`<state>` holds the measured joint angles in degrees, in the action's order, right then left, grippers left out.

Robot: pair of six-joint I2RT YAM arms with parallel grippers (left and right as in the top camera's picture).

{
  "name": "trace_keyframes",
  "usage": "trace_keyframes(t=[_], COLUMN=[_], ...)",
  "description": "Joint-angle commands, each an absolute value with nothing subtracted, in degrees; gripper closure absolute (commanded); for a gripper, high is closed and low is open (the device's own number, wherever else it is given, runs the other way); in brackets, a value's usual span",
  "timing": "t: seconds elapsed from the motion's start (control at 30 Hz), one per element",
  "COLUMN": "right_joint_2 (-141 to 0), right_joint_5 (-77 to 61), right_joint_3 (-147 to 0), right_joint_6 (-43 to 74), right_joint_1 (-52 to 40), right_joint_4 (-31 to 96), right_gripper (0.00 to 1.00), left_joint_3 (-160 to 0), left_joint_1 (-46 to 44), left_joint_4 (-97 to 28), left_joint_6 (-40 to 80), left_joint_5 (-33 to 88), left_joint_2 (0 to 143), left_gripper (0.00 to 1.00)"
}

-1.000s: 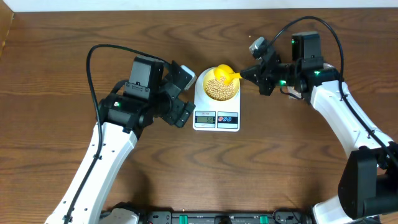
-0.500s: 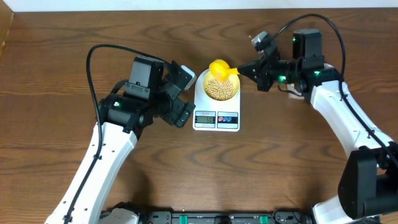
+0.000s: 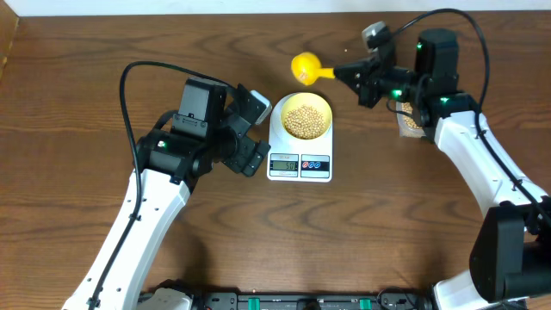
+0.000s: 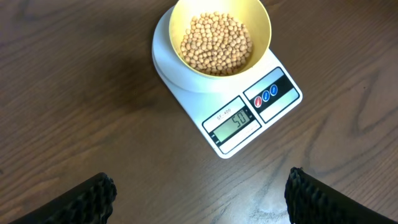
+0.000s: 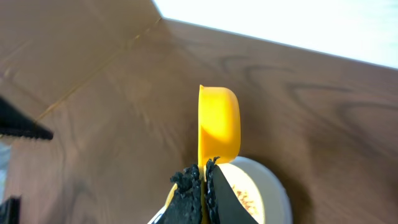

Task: Scoop item into bowl and weigh 50g on scale
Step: 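Carry the scoop right over the soybean tub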

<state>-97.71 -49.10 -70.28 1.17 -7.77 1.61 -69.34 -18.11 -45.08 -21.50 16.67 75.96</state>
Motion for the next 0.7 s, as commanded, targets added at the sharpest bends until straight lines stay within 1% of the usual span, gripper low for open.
trace_keyframes(t=[0.0,0.17,0.4,0.67], right_joint_2=[-97.6,-97.6,-97.6,-97.6], right_joint_5=[-46.6,-46.6,-46.9,-57.5], right_joint_3=[-70.4,-70.4,-70.4,-70.4], right_joint_6=[7.4,11.8,16.6,20.7], right_joint_1=[-5.3,-2.2,4.1,15.8], right_joint_4=[-0.8,-3.5,-3.4,-0.2], right_gripper=[0.99,0.99,0.99,0.99], left_joint_3=[-68.6,-68.6,-68.6,-68.6], left_joint_1=[-18.1,-18.1,-18.1,-18.1], left_joint_4=[-45.2,-45.2,-45.2,-45.2], left_joint_6=[-22.5,-22.5,-22.5,-22.5], left_joint_5=[17.5,17.5,17.5,17.5], left_joint_2=[75.6,75.6,75.6,75.6], left_gripper=[0.11,0.11,0.11,0.11])
